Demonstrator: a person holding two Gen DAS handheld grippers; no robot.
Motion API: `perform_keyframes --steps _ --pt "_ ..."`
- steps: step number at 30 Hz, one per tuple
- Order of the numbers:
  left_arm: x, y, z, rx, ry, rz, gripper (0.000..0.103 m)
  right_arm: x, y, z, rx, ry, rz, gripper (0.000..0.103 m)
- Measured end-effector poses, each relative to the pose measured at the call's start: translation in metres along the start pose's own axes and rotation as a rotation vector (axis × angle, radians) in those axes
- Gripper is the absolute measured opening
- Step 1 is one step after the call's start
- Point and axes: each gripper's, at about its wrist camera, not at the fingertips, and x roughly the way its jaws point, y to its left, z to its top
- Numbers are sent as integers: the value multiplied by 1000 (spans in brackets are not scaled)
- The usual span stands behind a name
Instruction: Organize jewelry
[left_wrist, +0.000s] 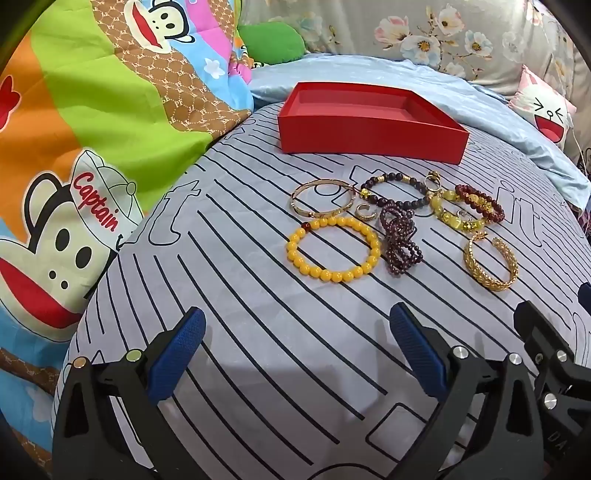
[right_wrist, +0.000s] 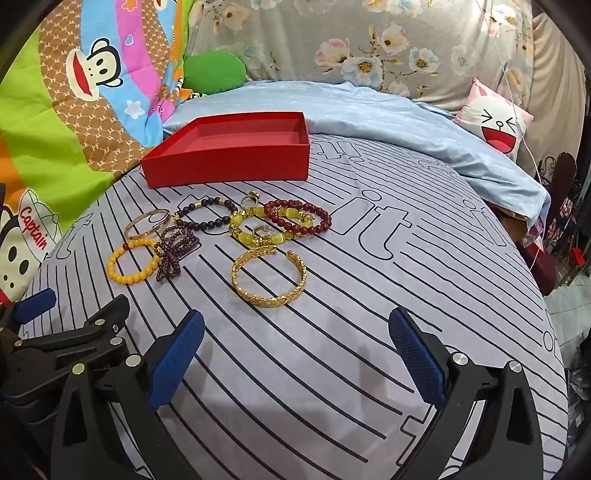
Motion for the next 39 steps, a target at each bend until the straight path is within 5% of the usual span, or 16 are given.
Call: perform_keyframes --steps 39 --pt "-7 -2 3 13 -25 8 92 -4 -3 1 11 -9 7 96"
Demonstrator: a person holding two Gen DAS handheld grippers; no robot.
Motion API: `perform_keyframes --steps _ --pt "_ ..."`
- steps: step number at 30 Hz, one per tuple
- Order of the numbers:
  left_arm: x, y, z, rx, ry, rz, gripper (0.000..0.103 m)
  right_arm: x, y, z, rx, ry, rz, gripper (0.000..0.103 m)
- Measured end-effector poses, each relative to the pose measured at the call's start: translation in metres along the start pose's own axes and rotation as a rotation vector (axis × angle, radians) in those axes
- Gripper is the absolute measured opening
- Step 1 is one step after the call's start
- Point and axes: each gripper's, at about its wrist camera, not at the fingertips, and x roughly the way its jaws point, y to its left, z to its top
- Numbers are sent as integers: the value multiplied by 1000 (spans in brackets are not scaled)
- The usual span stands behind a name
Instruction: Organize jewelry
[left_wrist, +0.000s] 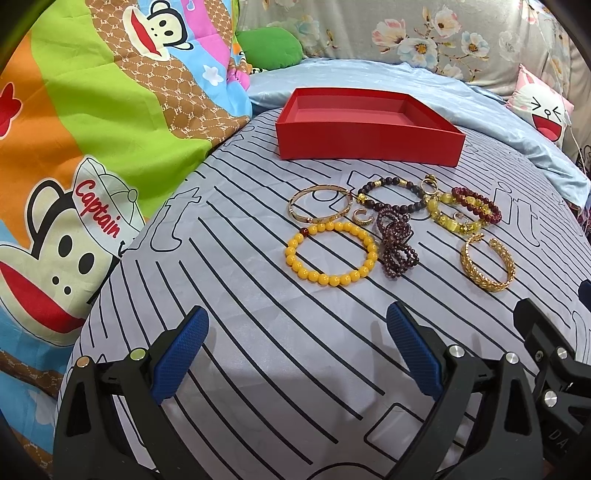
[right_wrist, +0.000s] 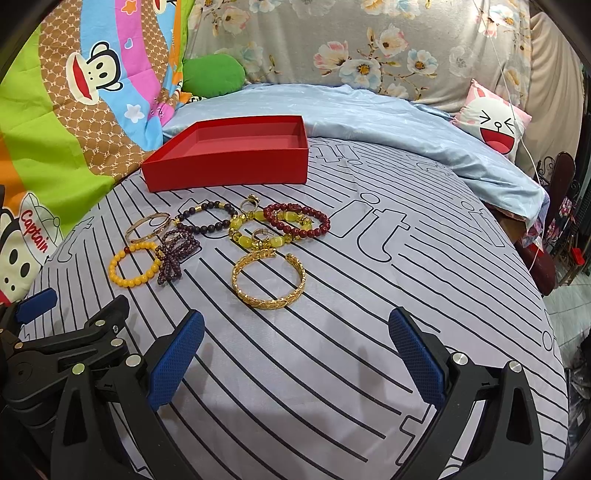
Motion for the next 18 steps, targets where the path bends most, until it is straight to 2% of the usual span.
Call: perform_keyframes --steps 18 --pt "-7 2 15 -5 -16 -4 92 -6 1 11 5 -25 7 96"
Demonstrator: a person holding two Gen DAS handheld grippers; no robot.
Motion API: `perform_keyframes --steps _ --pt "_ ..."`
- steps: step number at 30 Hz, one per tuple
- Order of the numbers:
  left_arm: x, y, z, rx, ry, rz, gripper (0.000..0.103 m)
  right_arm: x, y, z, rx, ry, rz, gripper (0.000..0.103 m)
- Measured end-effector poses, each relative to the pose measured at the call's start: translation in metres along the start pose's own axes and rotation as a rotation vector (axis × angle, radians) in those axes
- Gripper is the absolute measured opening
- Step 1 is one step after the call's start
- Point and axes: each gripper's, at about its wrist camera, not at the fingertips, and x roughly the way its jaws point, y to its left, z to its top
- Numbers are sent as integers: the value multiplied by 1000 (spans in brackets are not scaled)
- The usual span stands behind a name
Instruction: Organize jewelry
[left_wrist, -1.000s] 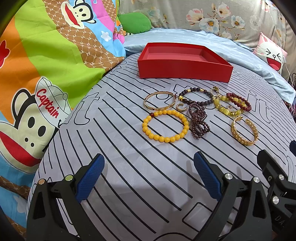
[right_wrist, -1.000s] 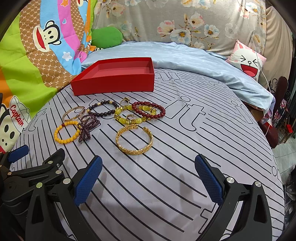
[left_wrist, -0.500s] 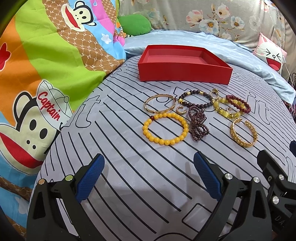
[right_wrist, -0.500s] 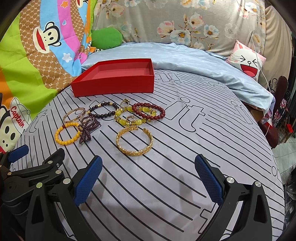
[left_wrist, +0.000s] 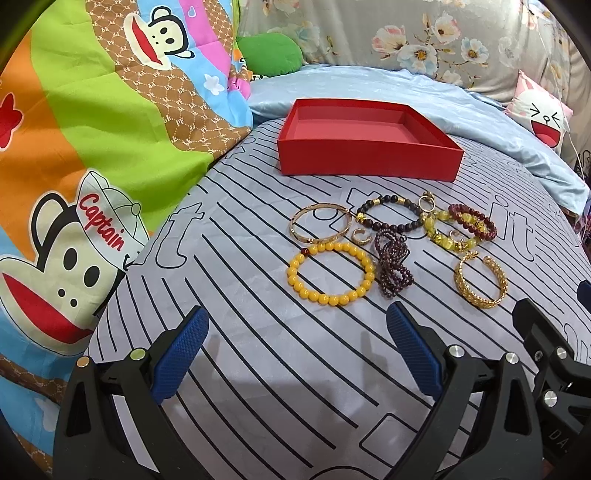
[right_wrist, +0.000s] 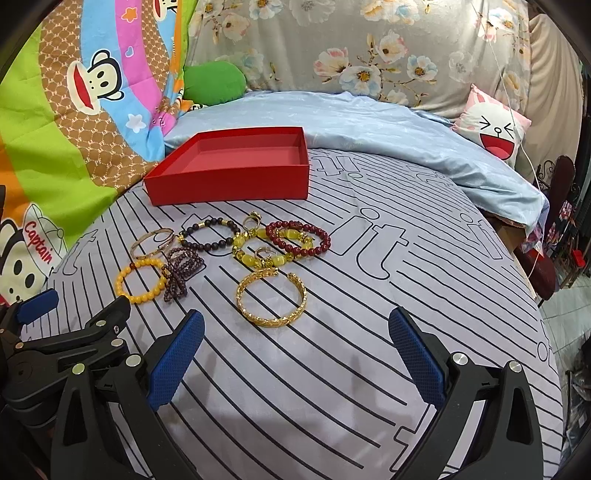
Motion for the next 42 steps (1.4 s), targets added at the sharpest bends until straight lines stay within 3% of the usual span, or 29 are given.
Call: perform_keyframes --steps 42 --pt "-3 -1 -1 -7 -1 0 92 -4 -1 2 7 -3 6 96"
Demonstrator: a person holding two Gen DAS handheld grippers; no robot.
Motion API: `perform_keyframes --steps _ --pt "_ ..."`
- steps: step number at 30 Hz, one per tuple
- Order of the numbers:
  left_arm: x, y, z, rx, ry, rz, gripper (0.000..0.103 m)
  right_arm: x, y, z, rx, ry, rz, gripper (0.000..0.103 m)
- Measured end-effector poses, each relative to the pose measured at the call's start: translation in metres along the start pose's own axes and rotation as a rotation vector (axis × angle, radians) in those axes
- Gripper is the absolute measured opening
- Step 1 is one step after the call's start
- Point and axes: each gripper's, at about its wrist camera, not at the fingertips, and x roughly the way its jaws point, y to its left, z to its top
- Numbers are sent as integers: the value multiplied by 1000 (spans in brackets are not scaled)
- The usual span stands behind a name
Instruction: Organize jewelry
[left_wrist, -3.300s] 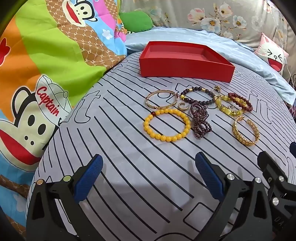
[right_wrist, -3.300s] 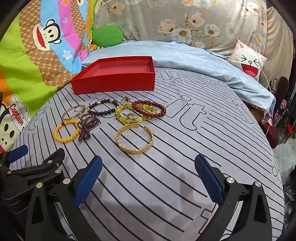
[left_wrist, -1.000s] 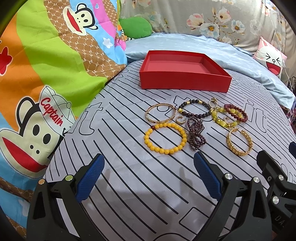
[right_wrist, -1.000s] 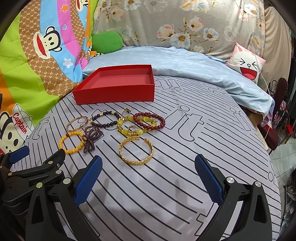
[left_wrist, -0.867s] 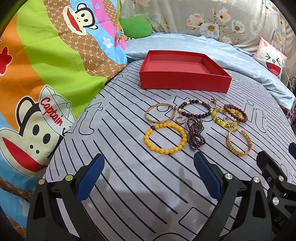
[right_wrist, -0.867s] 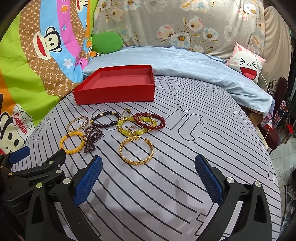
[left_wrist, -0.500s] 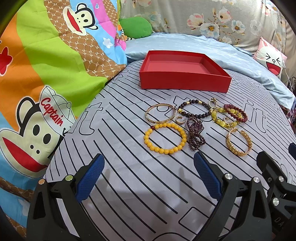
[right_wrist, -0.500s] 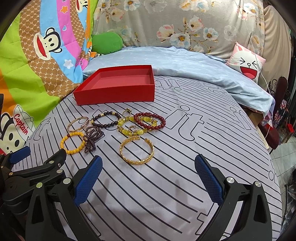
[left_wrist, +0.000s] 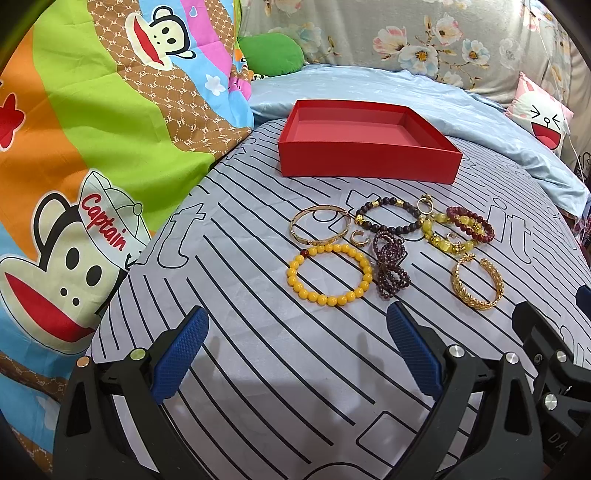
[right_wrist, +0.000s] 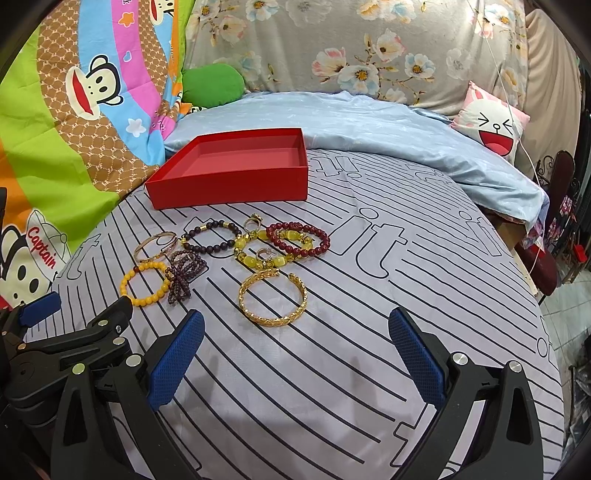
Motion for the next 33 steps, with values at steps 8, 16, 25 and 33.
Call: perform_keyframes --steps 8,16,25,33 --pt "0 0 -1 0 3 -2 92 -1 0 1 2 2 2 96" --pt "4 -1 0 7 13 3 93 4 0 1 11 24 16 96" --pt "14 14 9 -46 29 -15 94 28 0 3 6 73 44 96" --pt "26 24 9 -71 62 -33 94 53 7 10 -4 106 53 95"
